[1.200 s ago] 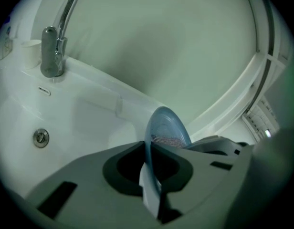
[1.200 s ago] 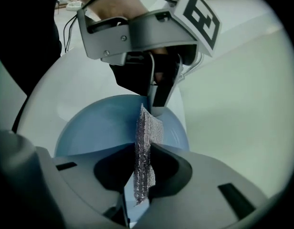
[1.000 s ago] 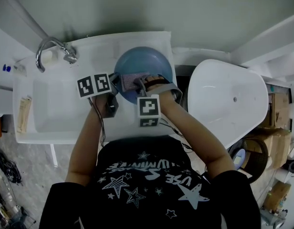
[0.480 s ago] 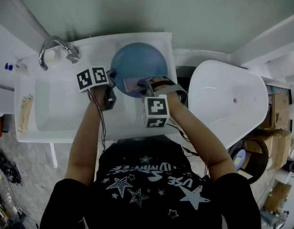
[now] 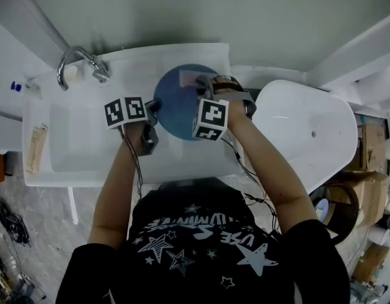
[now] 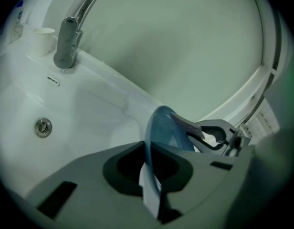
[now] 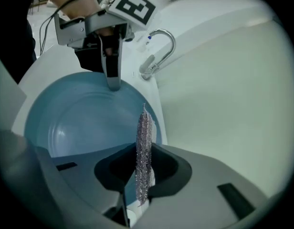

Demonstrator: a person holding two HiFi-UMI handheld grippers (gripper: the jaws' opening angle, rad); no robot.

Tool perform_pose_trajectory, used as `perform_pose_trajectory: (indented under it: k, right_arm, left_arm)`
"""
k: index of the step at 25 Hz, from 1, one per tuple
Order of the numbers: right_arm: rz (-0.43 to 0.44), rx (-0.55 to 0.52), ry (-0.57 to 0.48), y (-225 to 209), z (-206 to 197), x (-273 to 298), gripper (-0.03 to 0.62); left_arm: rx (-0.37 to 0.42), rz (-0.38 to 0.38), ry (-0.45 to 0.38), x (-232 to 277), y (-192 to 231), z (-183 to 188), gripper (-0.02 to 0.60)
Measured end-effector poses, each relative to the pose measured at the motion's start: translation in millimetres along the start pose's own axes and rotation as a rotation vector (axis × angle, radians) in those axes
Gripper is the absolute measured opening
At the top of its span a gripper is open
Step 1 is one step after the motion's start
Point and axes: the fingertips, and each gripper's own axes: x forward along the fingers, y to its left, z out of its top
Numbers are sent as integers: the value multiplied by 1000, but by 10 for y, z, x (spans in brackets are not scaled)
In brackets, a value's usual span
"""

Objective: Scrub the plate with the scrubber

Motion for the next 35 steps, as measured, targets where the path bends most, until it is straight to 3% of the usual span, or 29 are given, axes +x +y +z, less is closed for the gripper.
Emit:
perform_pose_trajectory:
  k: [6,14,18,23,26,31,35]
  right_arm:
    - [112,-1,4,275,52,45,83]
    - [275,42,-51,628,131,-180,83]
    - [385,66,-96,849,191,-325,83]
    - [470,16,-146,1050,265,-463,83]
    - [433,27,-151,992,269,-470,83]
    - [181,17,-142,394,204,-316,83]
    - [55,-28,-88,51,118,-100,83]
  left_arm:
    - [-50,-32,10,-23,-42,-8,26]
    - [-137,6,-50,-42,190,135,28]
    - [-157,33,-84,-48,294,224,29]
    - [-149,46,-93,-28,348,265,29]
    - [-123,50,-86,-16,342,238,29]
    - [-147,19,-82,-30,268,156,29]
    - [-113,3,-68,-51,121,-17,29]
